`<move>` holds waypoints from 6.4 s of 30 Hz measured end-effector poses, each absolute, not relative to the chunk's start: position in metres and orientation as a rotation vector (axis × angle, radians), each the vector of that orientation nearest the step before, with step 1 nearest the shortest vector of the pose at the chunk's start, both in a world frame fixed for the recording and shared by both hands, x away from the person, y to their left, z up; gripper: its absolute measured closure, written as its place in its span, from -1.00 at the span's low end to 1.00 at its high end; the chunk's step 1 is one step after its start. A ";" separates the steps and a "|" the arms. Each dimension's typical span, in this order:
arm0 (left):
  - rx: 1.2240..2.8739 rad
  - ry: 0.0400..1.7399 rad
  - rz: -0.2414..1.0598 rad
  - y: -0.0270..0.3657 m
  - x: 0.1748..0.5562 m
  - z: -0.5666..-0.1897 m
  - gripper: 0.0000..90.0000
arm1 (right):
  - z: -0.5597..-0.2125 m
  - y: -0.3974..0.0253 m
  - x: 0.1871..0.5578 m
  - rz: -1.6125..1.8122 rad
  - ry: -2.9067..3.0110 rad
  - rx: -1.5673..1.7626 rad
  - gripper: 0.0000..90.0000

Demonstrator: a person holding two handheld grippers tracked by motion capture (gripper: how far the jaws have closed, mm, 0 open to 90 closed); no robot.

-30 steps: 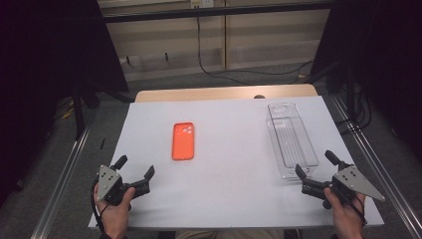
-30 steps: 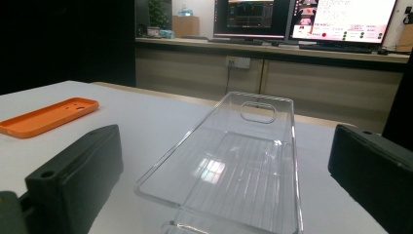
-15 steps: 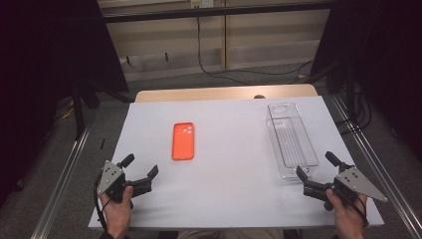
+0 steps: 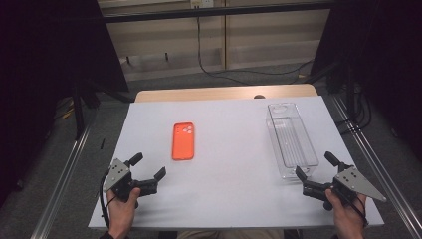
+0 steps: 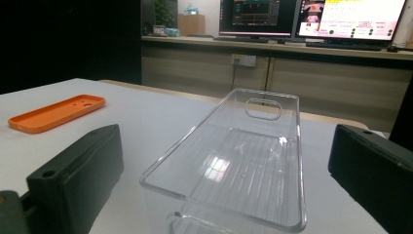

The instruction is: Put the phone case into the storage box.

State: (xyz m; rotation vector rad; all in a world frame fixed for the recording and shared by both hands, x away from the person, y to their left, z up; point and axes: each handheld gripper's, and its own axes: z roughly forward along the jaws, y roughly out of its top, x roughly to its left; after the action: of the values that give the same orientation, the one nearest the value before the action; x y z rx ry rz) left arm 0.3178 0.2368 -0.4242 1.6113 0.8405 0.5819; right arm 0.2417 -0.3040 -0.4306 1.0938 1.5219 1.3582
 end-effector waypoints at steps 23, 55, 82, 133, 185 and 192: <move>1.602 0.755 0.574 0.208 0.334 -0.423 -0.95 | -0.430 -0.303 0.242 1.350 1.520 1.095 -1.00; 1.639 0.719 0.601 0.163 0.388 -0.418 -0.92 | -0.430 -0.302 0.242 1.351 1.530 1.094 -1.00; 1.679 0.746 0.587 0.155 0.413 -0.417 -0.16 | -0.431 -0.302 0.242 1.345 1.535 1.094 -1.00; 2.159 0.846 0.279 0.115 0.451 -0.435 1.00 | -0.432 -0.302 0.243 1.352 1.551 1.100 -1.00; 2.261 0.894 0.218 0.127 0.452 -0.448 1.00 | -0.432 -0.303 0.241 1.362 1.553 1.098 -1.00; 2.256 0.913 0.220 0.127 0.450 -0.448 1.00 | -0.432 -0.303 0.241 1.363 1.553 1.095 -1.00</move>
State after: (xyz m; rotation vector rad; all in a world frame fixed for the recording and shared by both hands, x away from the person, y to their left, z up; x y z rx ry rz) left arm 0.4505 0.1272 -0.4477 2.2561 0.9126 0.2199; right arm 0.2411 -0.3028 -0.4318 1.0948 1.5532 1.3635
